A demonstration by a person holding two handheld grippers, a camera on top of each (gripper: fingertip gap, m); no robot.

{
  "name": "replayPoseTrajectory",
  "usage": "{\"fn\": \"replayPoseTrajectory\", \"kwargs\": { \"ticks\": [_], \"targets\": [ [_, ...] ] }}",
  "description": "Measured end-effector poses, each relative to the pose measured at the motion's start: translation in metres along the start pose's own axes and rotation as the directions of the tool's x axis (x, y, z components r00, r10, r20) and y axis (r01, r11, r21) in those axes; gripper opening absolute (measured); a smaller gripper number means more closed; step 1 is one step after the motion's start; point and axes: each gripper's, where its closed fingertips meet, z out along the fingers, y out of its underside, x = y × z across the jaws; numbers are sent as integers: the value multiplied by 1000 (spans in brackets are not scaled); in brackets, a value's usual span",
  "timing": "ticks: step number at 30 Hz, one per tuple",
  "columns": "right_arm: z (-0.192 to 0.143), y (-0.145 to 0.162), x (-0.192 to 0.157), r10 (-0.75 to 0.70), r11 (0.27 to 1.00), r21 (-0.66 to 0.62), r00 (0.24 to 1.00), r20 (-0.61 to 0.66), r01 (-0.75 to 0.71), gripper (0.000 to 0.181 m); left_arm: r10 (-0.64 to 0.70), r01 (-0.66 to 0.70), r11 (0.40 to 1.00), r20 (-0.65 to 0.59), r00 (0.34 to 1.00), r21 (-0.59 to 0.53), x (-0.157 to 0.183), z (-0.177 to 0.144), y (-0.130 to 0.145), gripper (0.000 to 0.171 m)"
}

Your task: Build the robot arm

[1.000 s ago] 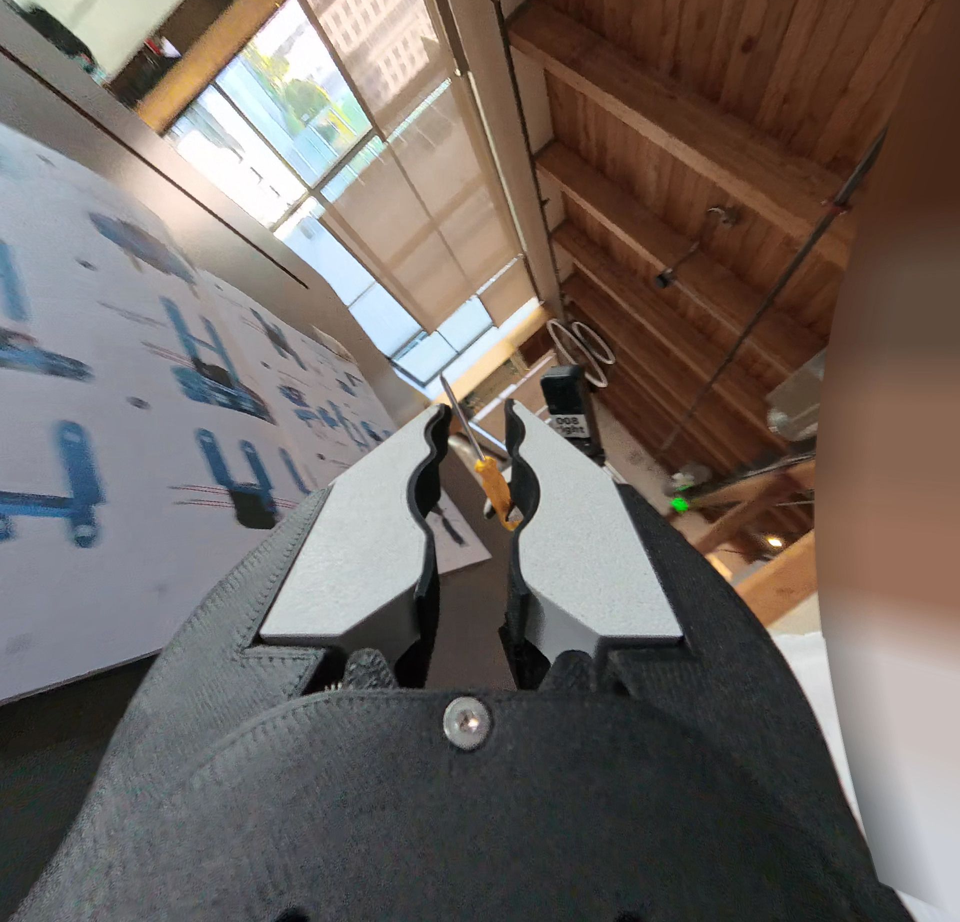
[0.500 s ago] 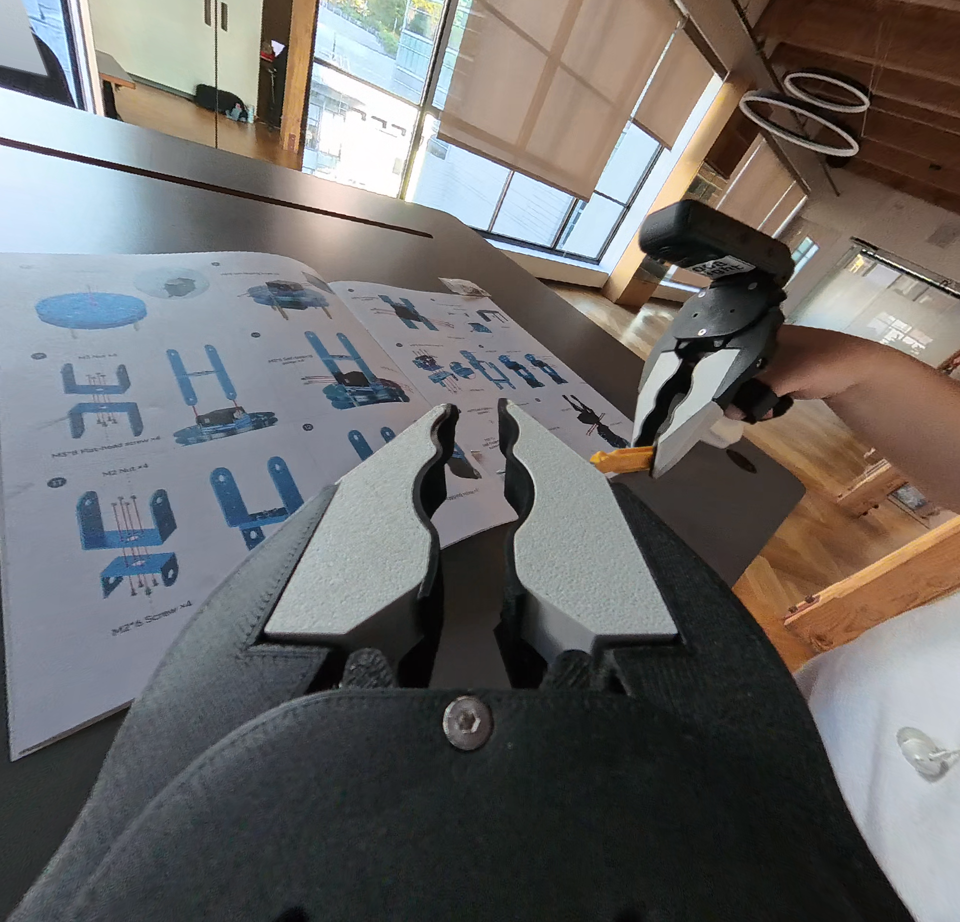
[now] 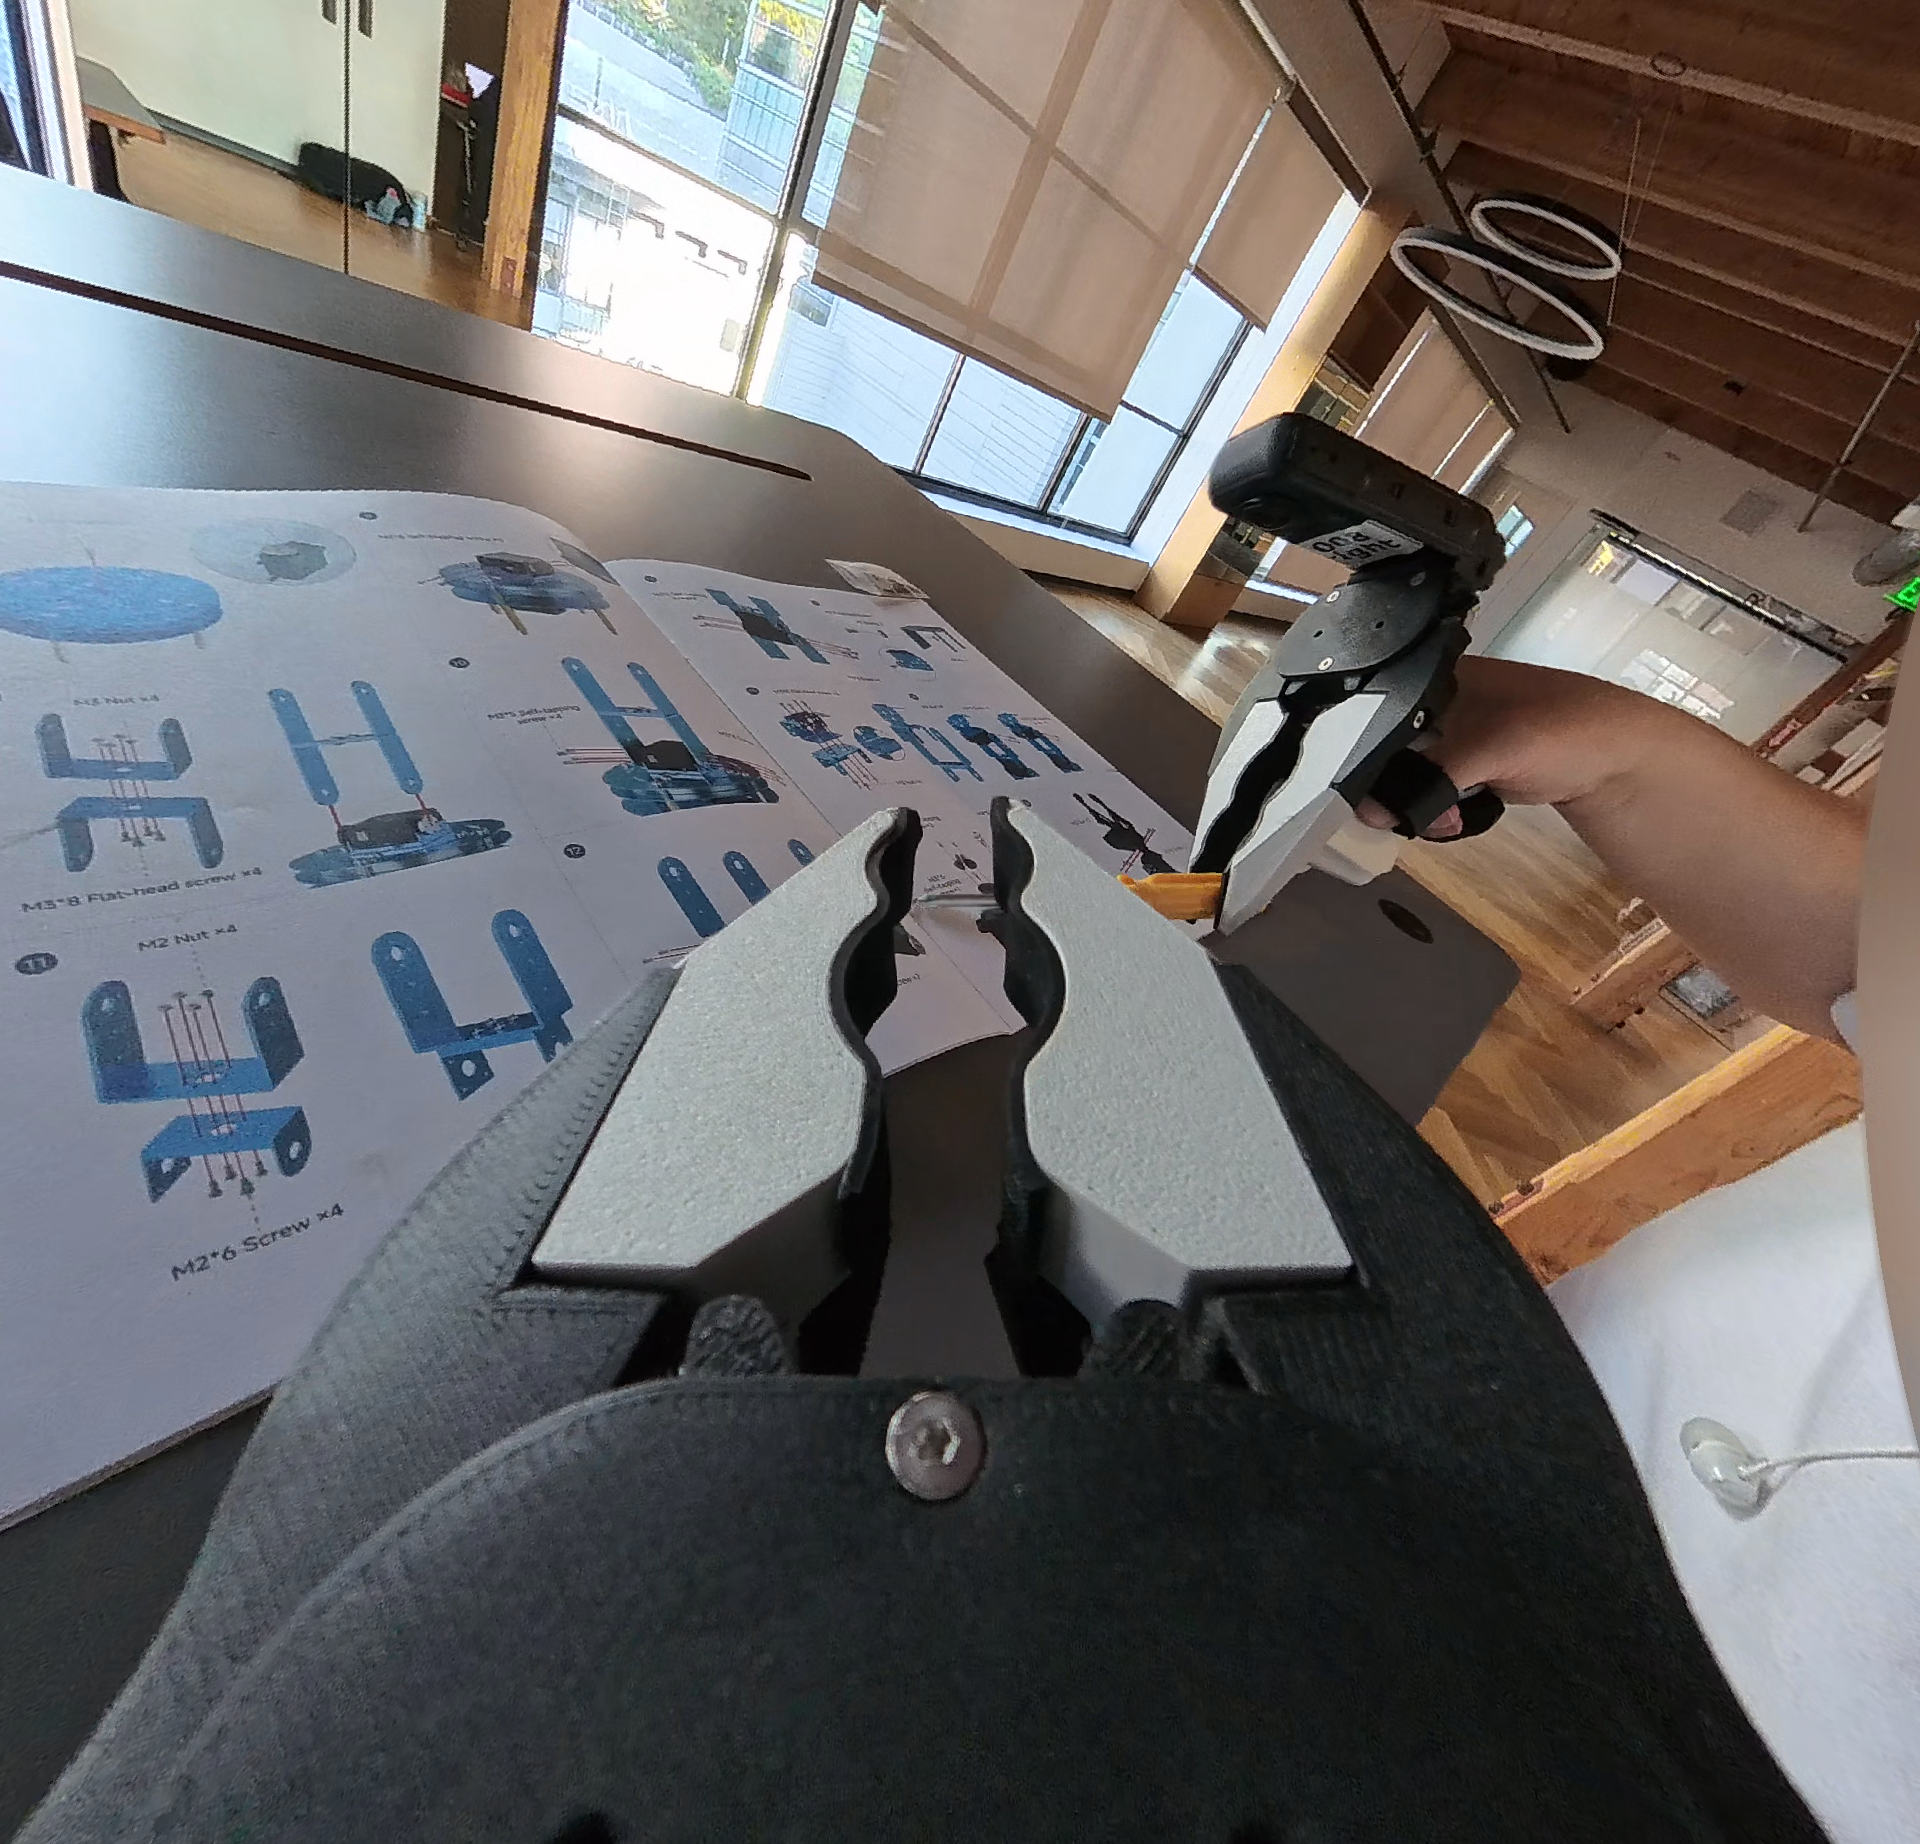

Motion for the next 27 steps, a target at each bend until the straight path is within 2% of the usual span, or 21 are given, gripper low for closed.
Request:
{"fn": "replayPoseTrajectory", "kwargs": {
  "ticks": [3,6,10,12,16,20,24,27],
  "targets": [
    [-5,0,-3,-14,1000,17,1000,4,14,15,42,-43,998,-12,999,-35,1,1,2,12],
    [-14,0,-10,-64,997,47,998,22,63,16,164,-168,978,-42,986,-125,4,7,9,13],
    [-27,-4,-9,-170,980,97,984,-50,174,15,298,-325,888,-130,946,-327,6,26,29,10],
    [-31,-3,-9,-204,971,113,977,-64,210,15,310,-363,844,-194,931,-394,8,36,36,10],
    [-35,1,-10,-246,957,145,968,-49,251,15,321,-444,811,-344,882,-382,19,53,34,7],
    [-40,6,-8,-290,943,148,954,-79,299,15,256,-469,773,-466,847,-428,32,65,38,9],
    [-45,10,-11,-305,935,166,949,-81,314,15,269,-525,705,-504,820,-478,34,76,49,11],
    [-49,12,-9,-307,931,180,948,-87,318,15,238,-538,680,-544,805,-498,39,78,57,11]
  ]
}}
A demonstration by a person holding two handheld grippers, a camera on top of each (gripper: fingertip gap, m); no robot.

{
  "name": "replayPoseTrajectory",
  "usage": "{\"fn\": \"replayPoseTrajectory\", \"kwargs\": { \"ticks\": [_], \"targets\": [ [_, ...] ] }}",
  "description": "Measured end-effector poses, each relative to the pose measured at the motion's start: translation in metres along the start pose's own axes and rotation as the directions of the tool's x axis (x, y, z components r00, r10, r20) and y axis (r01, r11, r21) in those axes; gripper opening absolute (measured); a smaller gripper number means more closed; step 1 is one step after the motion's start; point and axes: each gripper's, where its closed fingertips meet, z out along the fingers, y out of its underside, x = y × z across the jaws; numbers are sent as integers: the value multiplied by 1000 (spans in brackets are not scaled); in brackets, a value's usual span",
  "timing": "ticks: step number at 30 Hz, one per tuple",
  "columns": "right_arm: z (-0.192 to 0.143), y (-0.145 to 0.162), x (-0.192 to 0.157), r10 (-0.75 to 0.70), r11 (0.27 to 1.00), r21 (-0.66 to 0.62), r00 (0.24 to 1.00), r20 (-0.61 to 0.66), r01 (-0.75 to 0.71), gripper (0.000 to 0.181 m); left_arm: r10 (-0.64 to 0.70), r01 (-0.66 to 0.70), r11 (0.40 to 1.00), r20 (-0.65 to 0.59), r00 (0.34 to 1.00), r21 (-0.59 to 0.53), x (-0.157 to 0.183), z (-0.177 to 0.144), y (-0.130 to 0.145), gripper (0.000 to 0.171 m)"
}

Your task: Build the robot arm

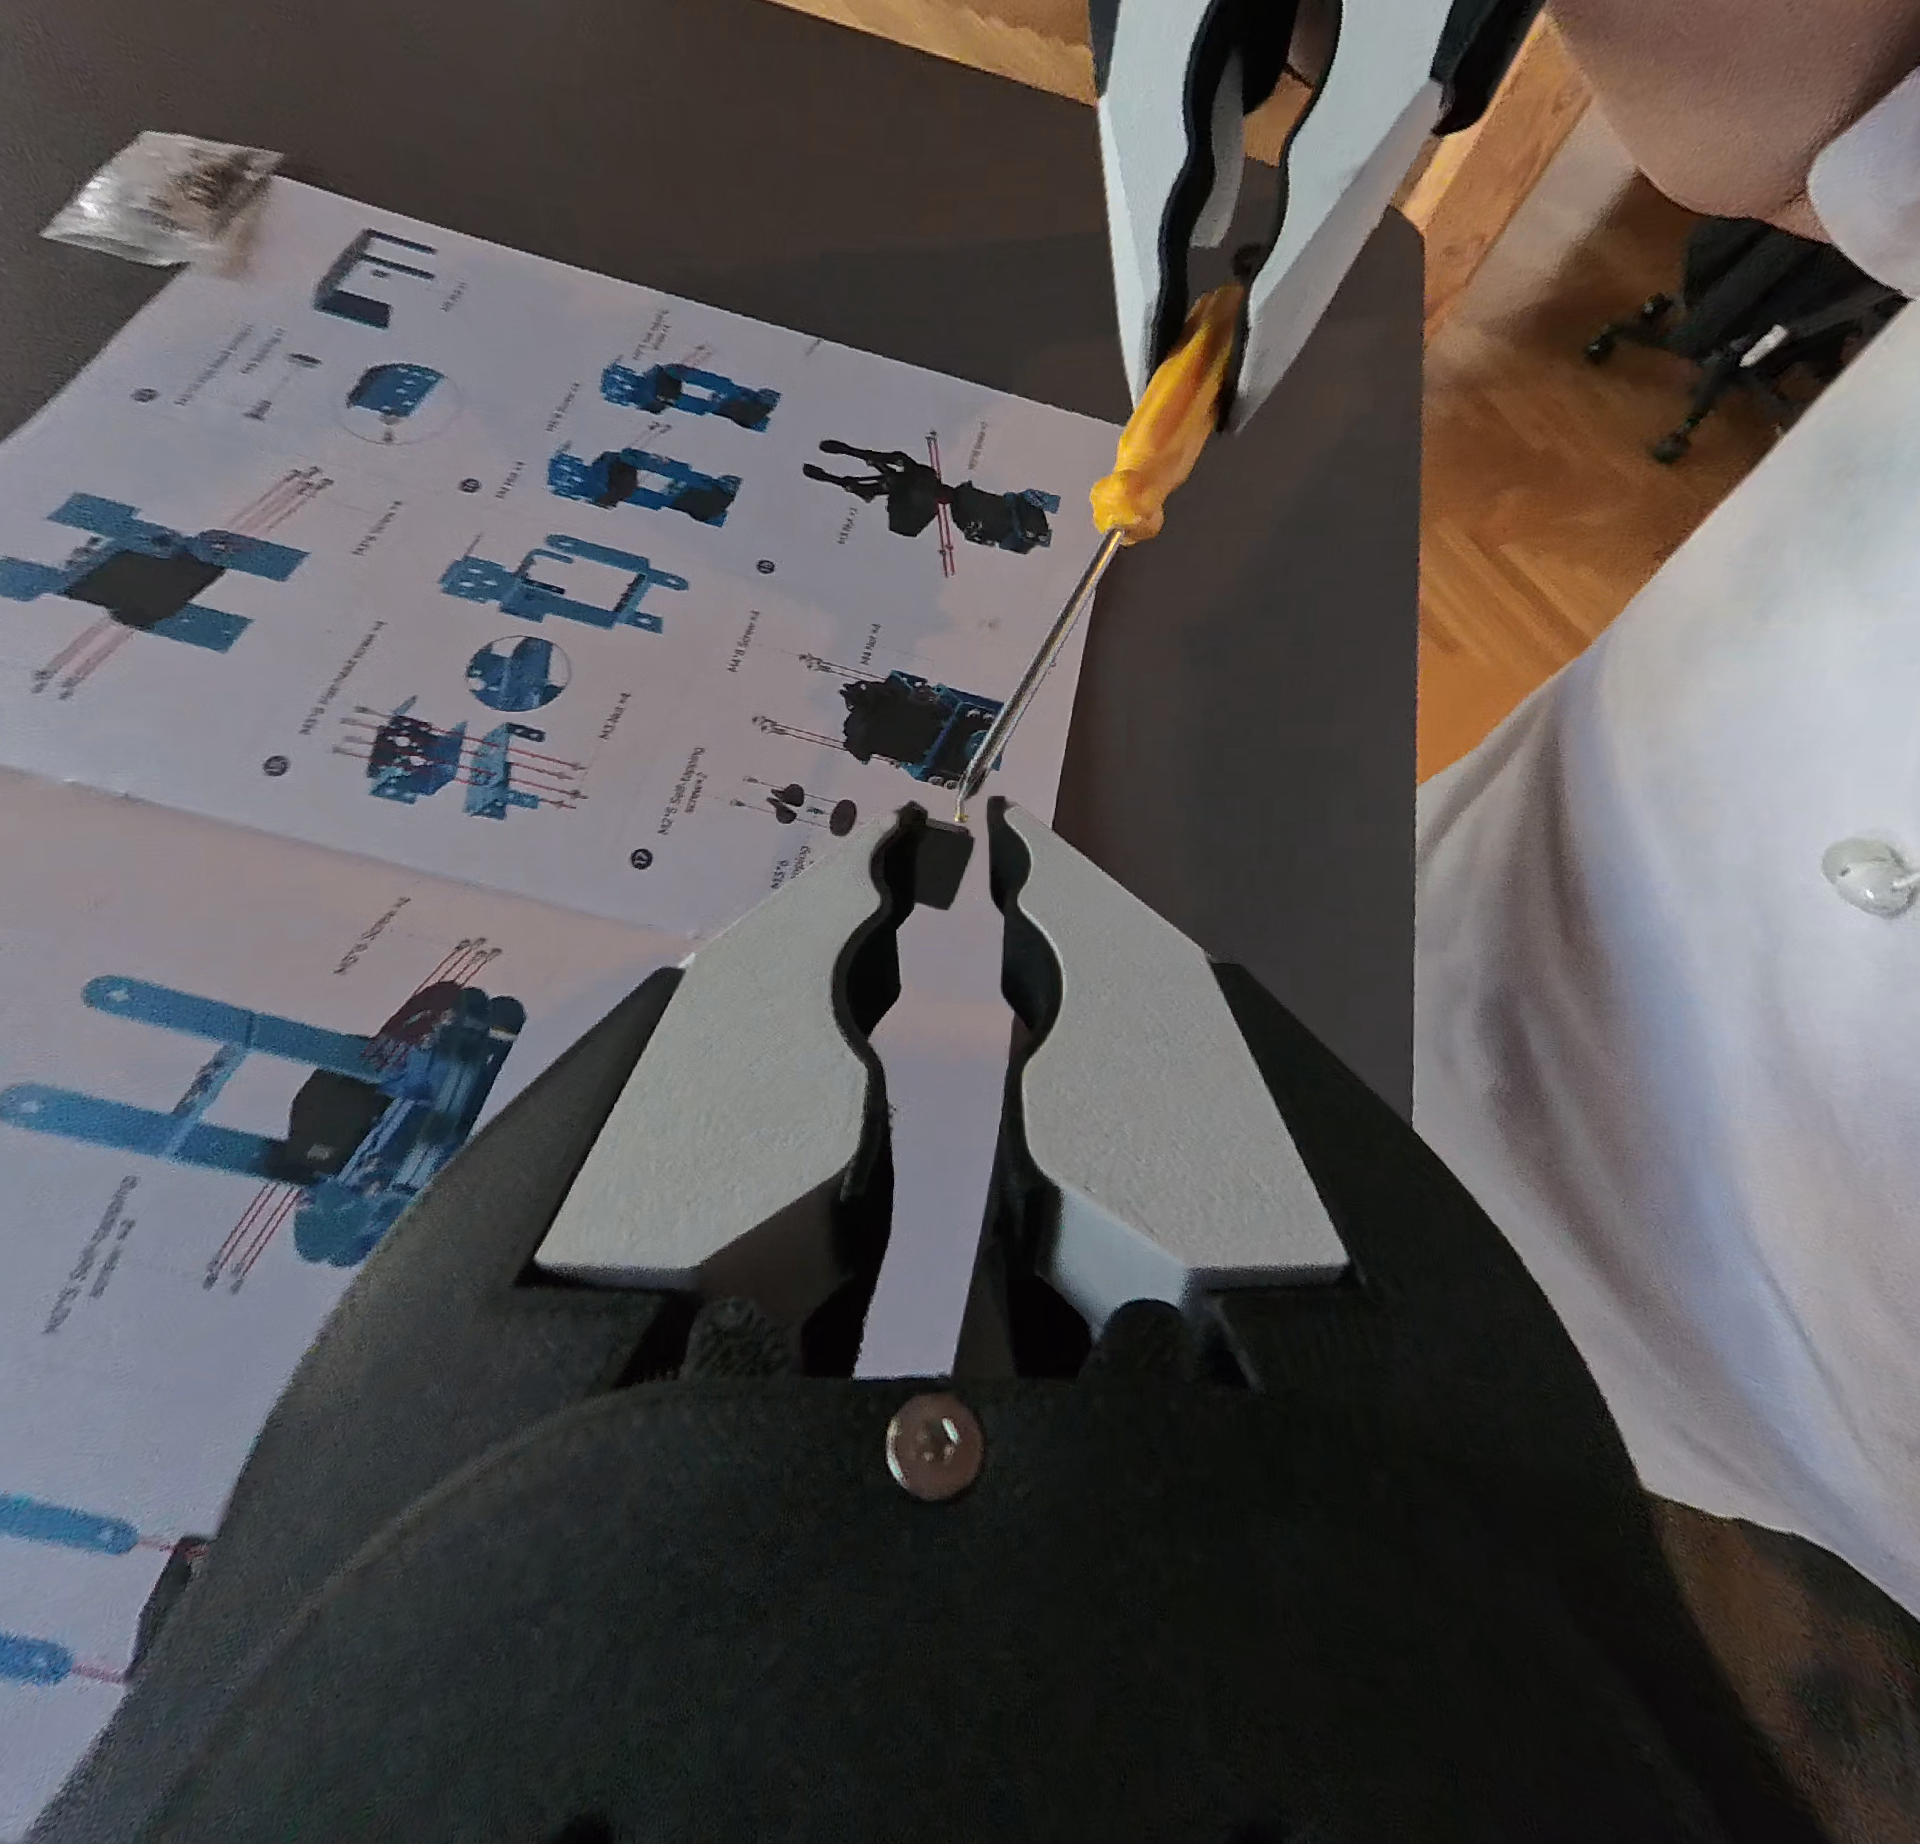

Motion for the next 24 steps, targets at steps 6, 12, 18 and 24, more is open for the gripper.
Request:
{"fn": "replayPoseTrajectory", "kwargs": {
  "ticks": [6,12,18,24],
  "targets": [
    [-5,3,3,-1,1000,14,1000,5,1,15,-21,21,1000,-64,998,-12,5,10,-2,10],
    [-7,4,4,1,1000,26,1000,30,-2,15,-23,18,998,-69,997,-66,4,21,3,9],
    [-9,6,7,8,999,45,999,43,-10,15,-6,0,996,-65,998,-90,5,30,7,1],
    [-14,4,8,54,988,136,993,100,-68,15,-98,98,995,-9,995,-11,-3,23,0,0]
  ]
}}
